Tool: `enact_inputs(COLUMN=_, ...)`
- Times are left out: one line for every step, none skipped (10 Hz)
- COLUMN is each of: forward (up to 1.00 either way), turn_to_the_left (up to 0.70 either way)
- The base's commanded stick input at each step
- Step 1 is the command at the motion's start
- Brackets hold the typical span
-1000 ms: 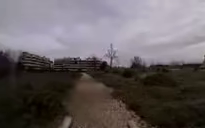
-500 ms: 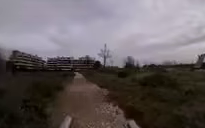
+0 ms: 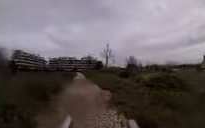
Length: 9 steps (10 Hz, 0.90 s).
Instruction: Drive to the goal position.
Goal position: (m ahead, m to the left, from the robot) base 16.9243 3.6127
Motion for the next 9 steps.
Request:
enact_inputs(forward=0.50, turn_to_the_left=0.11)
enact_inputs(forward=0.50, turn_to_the_left=0.00)
enact_inputs(forward=0.50, turn_to_the_left=0.00)
enact_inputs(forward=0.50, turn_to_the_left=0.00)
enact_inputs(forward=0.50, turn_to_the_left=0.00)
enact_inputs(forward=0.50, turn_to_the_left=0.02)
enact_inputs(forward=0.50, turn_to_the_left=0.38)
enact_inputs(forward=0.50, turn_to_the_left=0.50)
enact_inputs(forward=0.50, turn_to_the_left=0.32)
